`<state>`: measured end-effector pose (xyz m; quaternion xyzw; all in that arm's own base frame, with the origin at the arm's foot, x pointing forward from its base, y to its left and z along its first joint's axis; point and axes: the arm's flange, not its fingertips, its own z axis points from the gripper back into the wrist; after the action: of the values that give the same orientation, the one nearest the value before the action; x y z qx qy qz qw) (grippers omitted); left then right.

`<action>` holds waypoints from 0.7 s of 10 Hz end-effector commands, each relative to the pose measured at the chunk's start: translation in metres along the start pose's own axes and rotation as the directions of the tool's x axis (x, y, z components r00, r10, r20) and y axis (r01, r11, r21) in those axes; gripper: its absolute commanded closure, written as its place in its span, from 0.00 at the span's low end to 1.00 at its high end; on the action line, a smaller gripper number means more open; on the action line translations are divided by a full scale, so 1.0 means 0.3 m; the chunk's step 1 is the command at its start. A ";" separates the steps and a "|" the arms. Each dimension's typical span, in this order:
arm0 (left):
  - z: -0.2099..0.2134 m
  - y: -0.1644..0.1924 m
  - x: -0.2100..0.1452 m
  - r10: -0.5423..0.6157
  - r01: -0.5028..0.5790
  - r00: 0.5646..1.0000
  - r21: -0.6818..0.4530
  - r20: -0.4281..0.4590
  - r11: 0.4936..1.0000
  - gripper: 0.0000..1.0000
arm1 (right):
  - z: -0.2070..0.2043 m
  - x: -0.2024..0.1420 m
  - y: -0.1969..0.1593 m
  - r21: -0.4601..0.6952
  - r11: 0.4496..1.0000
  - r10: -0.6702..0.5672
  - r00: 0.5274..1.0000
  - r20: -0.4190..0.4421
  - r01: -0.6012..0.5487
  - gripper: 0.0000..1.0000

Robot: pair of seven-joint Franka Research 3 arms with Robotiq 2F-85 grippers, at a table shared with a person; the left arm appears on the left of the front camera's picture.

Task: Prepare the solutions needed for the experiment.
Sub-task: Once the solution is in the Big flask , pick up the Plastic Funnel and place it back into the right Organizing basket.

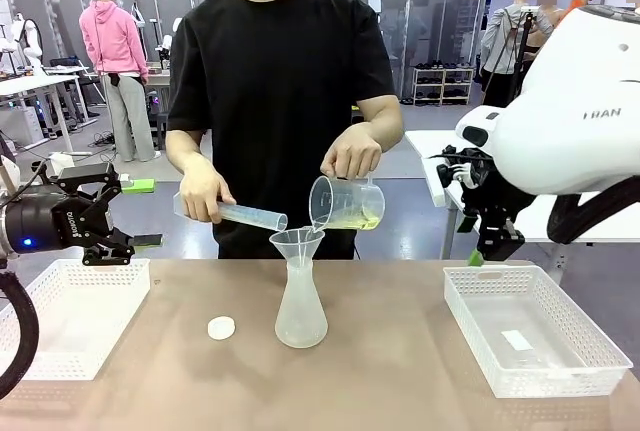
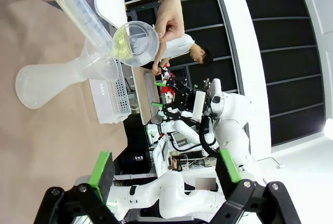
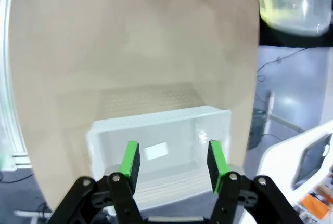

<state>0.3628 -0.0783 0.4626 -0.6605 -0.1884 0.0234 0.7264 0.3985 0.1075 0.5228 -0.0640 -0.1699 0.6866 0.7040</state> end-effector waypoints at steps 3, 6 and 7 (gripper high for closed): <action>-0.006 -0.005 -0.002 0.009 -0.009 1.000 -0.020 0.005 1.000 0.00 | 0.116 -0.070 -0.002 0.235 0.772 -0.591 0.803 -0.078 0.591 0.34; -0.006 -0.005 -0.002 0.009 -0.009 1.000 -0.020 0.005 1.000 0.00 | 0.080 -0.098 0.007 0.200 0.882 -0.413 0.904 -0.112 0.428 0.34; -0.006 -0.005 -0.002 0.009 -0.009 1.000 -0.020 0.005 1.000 0.00 | 0.080 -0.098 0.007 0.200 0.882 -0.413 0.904 -0.112 0.428 0.34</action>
<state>0.3628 -0.0782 0.4627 -0.6606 -0.1884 0.0234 0.7264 0.3869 0.0765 0.5459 0.0458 -0.0716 0.5139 0.8536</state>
